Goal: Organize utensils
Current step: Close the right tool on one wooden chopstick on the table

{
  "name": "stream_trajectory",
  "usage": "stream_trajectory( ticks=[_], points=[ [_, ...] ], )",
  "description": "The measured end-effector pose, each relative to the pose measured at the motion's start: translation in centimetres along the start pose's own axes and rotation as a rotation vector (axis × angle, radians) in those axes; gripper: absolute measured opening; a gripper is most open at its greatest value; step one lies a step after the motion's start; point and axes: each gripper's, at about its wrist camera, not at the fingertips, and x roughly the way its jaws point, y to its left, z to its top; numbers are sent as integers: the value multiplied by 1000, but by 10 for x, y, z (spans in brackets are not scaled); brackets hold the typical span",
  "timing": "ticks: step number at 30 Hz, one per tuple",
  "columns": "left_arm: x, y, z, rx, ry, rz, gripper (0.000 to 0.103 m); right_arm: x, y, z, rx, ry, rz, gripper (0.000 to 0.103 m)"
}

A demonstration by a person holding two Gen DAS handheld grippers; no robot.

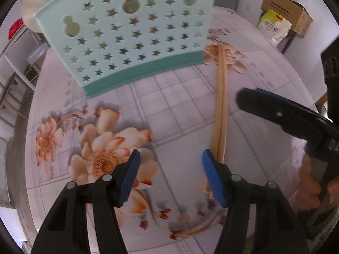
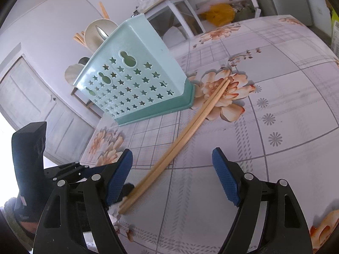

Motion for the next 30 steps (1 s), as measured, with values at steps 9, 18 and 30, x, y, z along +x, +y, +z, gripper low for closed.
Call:
stream_trajectory(
  ticks=[9, 18, 30],
  points=[
    [-3, -24, -4, 37, 20, -74, 59, -1, 2, 0, -2, 2, -7, 74],
    [-7, -31, -10, 52, -21, -241, 59, -5, -1, 0, 59, 3, 31, 74],
    [-21, 14, -19, -50, -188, -428, 59, -42, -35, -3, 187, -66, 5, 67]
  ],
)
